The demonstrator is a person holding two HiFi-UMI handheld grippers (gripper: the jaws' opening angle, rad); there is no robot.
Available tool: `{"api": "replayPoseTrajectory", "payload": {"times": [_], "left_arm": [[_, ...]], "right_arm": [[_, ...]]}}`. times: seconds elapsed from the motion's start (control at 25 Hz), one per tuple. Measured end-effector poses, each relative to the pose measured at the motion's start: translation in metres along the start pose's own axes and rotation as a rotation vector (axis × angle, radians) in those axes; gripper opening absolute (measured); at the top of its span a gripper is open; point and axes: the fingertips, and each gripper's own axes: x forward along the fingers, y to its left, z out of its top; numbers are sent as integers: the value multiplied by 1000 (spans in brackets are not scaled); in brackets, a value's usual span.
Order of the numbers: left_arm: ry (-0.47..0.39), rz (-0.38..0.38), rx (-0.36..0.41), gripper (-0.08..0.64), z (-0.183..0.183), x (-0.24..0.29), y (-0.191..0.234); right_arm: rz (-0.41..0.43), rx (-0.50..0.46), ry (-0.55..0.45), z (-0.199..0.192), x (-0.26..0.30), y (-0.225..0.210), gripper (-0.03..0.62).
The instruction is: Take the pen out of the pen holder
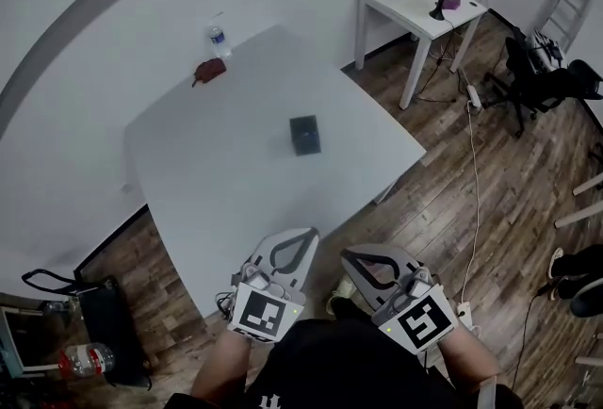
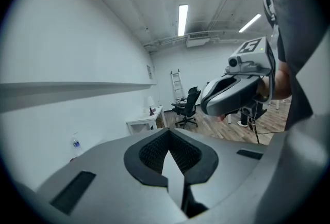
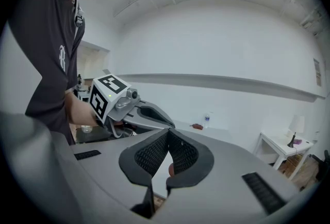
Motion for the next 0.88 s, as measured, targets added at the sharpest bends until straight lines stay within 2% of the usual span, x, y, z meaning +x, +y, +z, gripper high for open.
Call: {"api": "replayPoseTrajectory", "payload": {"times": [0.2, 0.28, 0.4, 0.56, 0.88], "left_arm": [[55, -3, 19, 6, -10, 41, 39], [88, -20, 32, 6, -21, 53, 53], [147, -75, 66, 6, -39, 72, 69], [193, -142, 102, 6, -66, 103, 105], [313, -271, 197, 6, -137, 173, 165]], "right_arm": [[20, 4, -8, -2, 18, -41, 12], [14, 38, -27, -2, 23, -51, 12], [-6, 122, -44, -7, 23, -67, 12], [-20, 175, -24, -14, 34, -88, 12], [-51, 233, 94, -34, 63, -128, 12]]}}
